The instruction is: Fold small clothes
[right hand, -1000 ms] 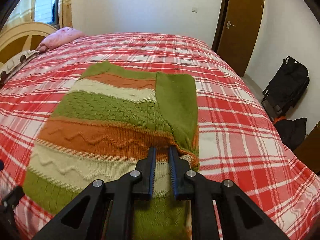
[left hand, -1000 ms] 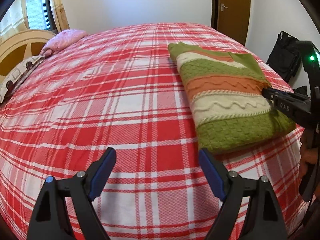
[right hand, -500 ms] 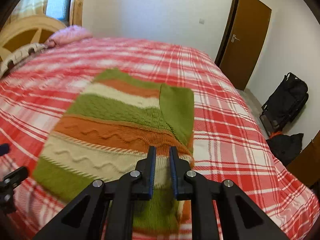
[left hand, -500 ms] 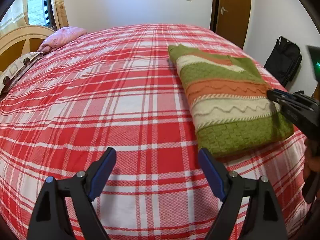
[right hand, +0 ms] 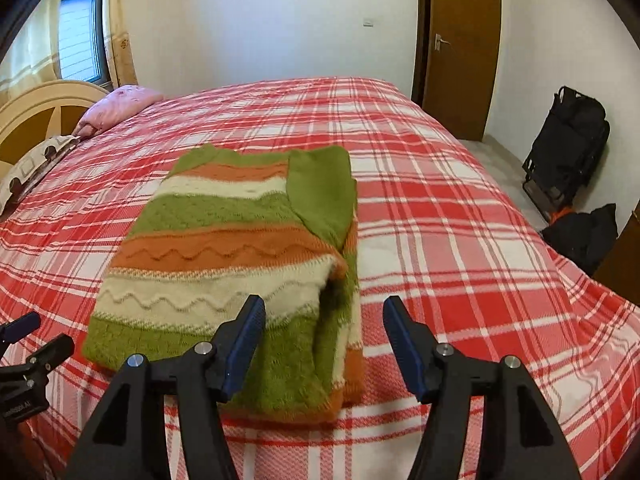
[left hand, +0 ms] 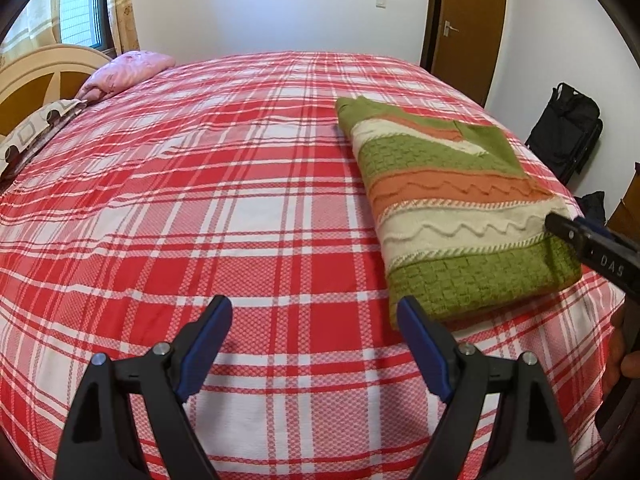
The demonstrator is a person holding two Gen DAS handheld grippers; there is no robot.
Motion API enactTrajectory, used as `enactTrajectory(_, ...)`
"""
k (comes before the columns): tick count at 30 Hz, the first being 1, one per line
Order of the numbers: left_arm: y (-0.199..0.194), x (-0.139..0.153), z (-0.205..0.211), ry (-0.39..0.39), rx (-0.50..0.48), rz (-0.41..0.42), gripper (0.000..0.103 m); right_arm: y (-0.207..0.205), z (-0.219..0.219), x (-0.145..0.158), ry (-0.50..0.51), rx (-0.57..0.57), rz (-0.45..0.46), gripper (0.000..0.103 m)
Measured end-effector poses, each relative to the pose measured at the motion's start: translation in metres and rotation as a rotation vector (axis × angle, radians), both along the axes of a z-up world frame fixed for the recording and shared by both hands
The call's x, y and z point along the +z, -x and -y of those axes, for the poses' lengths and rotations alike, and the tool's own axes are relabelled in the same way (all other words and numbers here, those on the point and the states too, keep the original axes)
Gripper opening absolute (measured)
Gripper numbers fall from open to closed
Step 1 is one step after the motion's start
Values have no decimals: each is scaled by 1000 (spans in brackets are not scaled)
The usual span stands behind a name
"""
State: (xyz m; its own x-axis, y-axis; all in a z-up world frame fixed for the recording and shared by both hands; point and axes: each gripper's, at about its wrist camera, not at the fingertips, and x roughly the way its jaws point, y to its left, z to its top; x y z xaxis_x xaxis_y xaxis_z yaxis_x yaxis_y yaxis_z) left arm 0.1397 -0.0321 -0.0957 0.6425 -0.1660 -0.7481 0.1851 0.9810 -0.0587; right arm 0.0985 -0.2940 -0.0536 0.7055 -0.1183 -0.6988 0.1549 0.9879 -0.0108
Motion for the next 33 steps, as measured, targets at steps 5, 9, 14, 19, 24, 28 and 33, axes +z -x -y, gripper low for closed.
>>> enactTrajectory(5, 0, 2, -1, 12, -2, 5, 87, 2, 6, 4, 4, -4, 2, 62)
enactTrajectory(9, -4, 8, 1, 5, -15, 30, 87, 2, 15, 6, -15, -7, -2, 62)
enactTrajectory(14, -21, 24, 4, 30, -40, 67, 87, -1, 41, 7, -116, -48, 9, 62)
enactTrajectory(19, -54, 32, 15, 98, -66, 46, 90, -11, 68, 5, -307, -91, 32, 62)
enactTrajectory(24, -92, 18, 30, 207, -57, -52, 90, -39, 69, 2, -346, -44, 49, 62)
enactTrajectory(28, -112, -3, 48, 254, -60, -153, 90, -67, 72, -23, -405, -31, -22, 62)
enactTrajectory(33, -120, -20, 58, 347, -75, -217, 91, -81, 75, -46, -504, 36, -20, 63)
